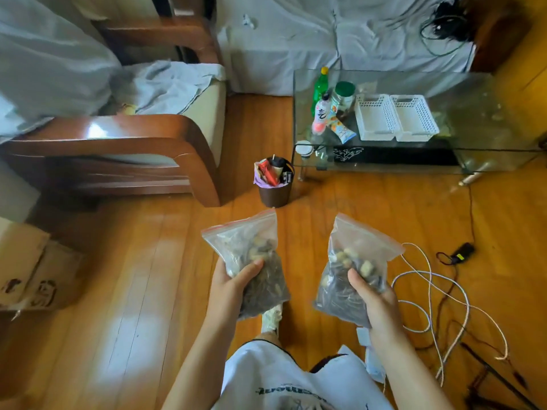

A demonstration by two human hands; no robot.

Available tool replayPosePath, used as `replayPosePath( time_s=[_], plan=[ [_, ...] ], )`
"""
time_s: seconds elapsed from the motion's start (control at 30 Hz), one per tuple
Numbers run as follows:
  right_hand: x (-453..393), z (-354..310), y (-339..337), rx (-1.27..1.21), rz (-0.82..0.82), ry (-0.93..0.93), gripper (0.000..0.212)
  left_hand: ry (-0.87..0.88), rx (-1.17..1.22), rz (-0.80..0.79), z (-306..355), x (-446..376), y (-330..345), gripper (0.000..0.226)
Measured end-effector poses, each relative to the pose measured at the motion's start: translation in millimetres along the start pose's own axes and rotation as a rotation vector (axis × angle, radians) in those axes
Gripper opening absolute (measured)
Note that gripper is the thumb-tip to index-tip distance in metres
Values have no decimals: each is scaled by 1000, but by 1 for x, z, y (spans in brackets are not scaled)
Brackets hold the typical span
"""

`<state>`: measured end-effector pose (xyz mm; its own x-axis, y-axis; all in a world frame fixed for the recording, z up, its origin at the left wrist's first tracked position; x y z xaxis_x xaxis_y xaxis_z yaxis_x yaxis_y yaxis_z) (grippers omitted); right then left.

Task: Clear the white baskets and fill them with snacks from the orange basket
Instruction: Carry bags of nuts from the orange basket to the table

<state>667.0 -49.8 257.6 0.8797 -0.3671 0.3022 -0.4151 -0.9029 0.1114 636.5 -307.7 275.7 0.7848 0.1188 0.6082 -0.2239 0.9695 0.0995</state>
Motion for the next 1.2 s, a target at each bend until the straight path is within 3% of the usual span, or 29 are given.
replayPosePath(
  time_s=[0.2,0.43,0.7,0.9,1.0,1.2],
  plan=[
    [-89,-53,15,-18,103,-59,24,33,-95,-95,82,-87,57,48],
    [-168,-68,-20,-79,256,-38,29,-16,-193,-214,113,-153,155,50],
    [-309,-98,-104,-76,323,-66,28,-40,-236,-315,133,-225,321,43],
    [-417,-158,-192,-37,355,-112,13,-32,-267,-347,163,-258,471,42],
    [-481,-191,-237,-57,320,-92,23,-34,-284,-350,181,-281,546,39],
    [-519,-194,-244,-63,295,-62,36,-53,-296,-274,188,-308,546,29]
  ],
)
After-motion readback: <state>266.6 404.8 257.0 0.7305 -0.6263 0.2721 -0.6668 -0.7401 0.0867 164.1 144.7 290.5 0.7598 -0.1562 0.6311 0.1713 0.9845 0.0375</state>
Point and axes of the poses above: each hand's wrist, its own x-axis away from the middle knuckle, its own y-axis out of the palm, z = x × y, the point moved 8 cm from there along -x, towards the middle knuckle, and after that the axes turned 13 degrees about -y, right-handed, at the moved point
